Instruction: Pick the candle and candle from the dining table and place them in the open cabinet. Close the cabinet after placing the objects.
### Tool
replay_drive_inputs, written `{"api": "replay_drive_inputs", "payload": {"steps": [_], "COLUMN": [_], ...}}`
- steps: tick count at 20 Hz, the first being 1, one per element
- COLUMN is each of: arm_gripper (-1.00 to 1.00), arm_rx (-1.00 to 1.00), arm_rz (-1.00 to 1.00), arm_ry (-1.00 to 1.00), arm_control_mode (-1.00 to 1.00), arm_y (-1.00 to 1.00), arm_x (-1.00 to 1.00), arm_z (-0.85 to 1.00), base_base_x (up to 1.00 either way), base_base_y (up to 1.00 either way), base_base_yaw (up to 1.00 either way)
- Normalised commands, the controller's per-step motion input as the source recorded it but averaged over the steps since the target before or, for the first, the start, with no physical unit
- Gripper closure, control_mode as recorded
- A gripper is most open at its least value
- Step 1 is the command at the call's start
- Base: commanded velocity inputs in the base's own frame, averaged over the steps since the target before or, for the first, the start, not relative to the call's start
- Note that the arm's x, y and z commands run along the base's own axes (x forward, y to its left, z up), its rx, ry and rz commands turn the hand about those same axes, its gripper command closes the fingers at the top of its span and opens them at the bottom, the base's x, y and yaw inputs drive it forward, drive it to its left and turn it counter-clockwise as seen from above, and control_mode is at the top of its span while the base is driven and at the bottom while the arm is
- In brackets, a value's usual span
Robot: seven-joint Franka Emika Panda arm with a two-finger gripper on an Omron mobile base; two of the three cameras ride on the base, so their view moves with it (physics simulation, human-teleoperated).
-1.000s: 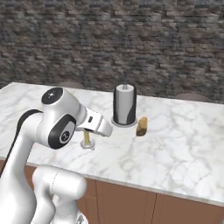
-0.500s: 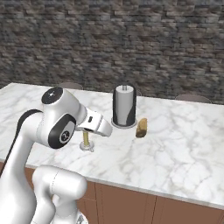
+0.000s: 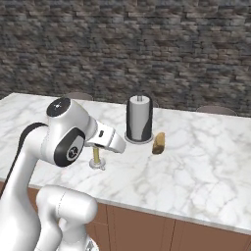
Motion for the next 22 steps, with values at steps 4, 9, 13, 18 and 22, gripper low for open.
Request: {"api": "replay_drive_inputs", "payload": {"steps": [4, 9, 13, 18, 22], "arm_gripper": [-1.0, -1.0, -1.0, -1.0, -1.0], "arm_rx": [0.0, 0.0, 0.0, 0.0, 0.0], "arm_rz": [0.0, 0.0, 0.0, 0.01, 0.15], "arm_ry": [0.0, 0.0, 0.0, 0.0, 0.0], "arm_control_mode": [1.0, 1.0, 1.0, -1.0, -1.0], "arm_y": [0.0, 0.0, 0.0, 0.0, 0.0], "arm_x": [0.0, 0.0, 0.0, -0.08, -0.23], "arm_z": [0.0, 0.0, 0.0, 0.0, 0.0], "base_base_x": [-0.01, -0.01, -0.02, -0.02, 0.0], "base_base_y": [0.0, 0.0, 0.0, 0.0, 0.0], "base_base_yaw": [0.0, 0.0, 0.0, 0.0, 0.0]}}
